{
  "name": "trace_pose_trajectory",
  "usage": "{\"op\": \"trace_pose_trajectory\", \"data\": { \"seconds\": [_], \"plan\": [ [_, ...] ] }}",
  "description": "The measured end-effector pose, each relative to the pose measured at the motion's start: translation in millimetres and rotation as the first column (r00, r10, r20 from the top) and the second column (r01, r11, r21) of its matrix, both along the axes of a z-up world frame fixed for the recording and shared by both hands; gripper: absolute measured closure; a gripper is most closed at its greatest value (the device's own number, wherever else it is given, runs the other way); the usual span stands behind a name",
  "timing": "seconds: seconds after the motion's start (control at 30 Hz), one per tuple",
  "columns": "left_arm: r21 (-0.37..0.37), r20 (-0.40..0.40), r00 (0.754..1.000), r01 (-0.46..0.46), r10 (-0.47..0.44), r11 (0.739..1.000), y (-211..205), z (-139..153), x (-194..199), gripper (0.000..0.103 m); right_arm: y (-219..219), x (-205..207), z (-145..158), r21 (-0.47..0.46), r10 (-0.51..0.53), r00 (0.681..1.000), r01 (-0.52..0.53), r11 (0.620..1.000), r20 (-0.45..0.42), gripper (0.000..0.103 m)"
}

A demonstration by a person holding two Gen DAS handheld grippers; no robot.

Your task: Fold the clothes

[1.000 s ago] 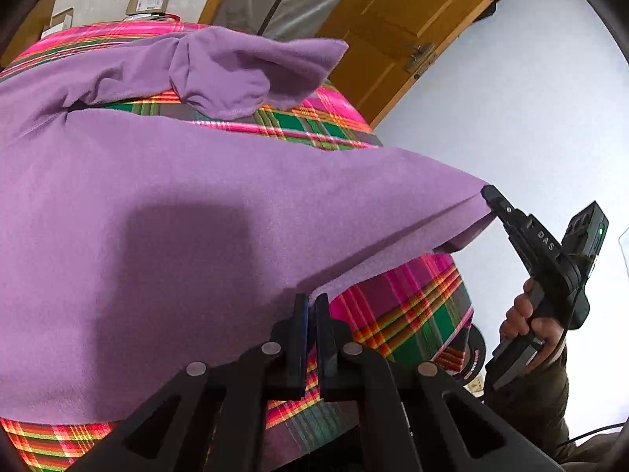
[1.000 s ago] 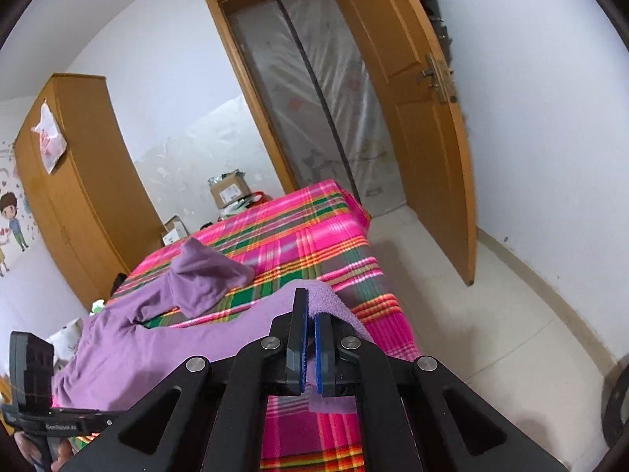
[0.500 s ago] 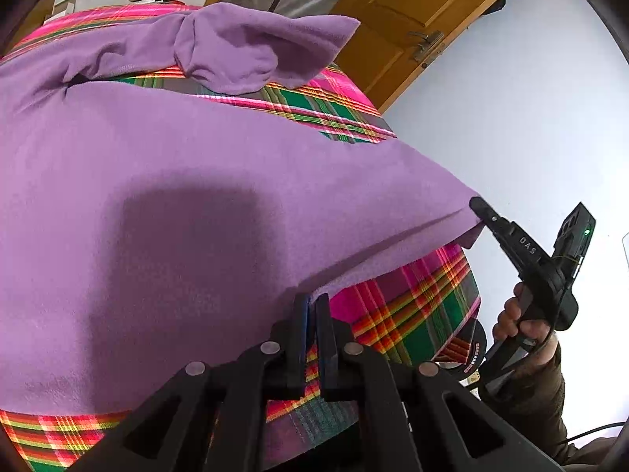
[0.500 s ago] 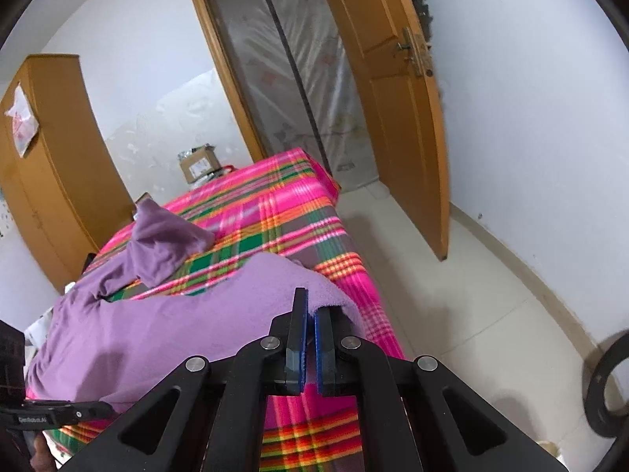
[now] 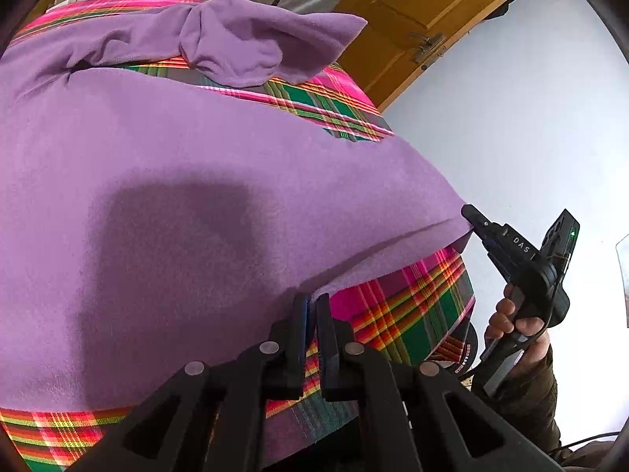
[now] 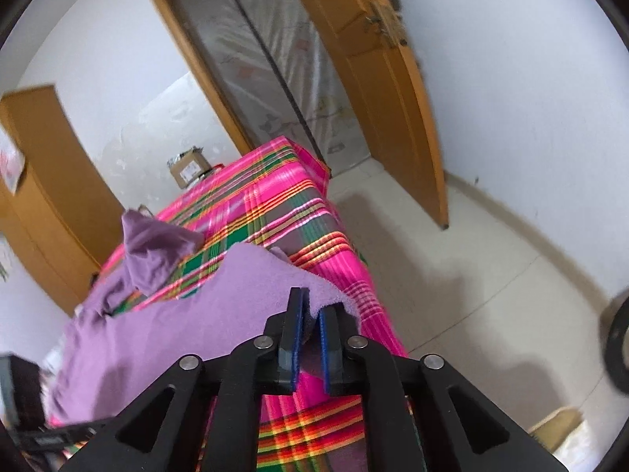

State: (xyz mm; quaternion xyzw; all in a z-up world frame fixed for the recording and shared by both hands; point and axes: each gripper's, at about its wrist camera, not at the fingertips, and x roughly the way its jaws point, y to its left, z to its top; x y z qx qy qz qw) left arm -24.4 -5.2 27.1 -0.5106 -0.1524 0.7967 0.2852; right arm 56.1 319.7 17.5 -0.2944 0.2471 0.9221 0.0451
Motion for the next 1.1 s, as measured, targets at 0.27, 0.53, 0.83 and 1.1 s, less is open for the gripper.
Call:
{"op": "trace_pose_trajectory", "data": {
  "seconds": [0.27,0.53,0.83,1.1],
  "plan": [
    [0.009,0.002,1.0,-0.002,0.002,1.0,-0.5,-1.1,0.3,0.098,18.0,3.3,-7.2,-0.175,-0.039,0.999,0.039,0.984,0.004,0.089],
    [0.022,0.012,1.0,-0.009,0.009,1.0,-2.4,-2.4,-0.5,0.098,15.1,-1.6,15.0,-0.217,-0.01,0.993,-0.016,0.976,-0.12,0.096],
    [0.03,0.019,1.0,-0.018,0.017,0.999,-3.7,-3.3,-1.1,0.098,-28.6,10.6,33.0,-0.117,0.177,0.97,-0.198,0.973,-0.168,0.096],
    [0.038,0.023,0.999,-0.024,0.023,0.999,-4.3,-4.7,-1.9,0.098,-66.7,21.5,11.5,-0.131,0.308,0.945,-0.321,0.938,-0.111,0.096]
  ]
}}
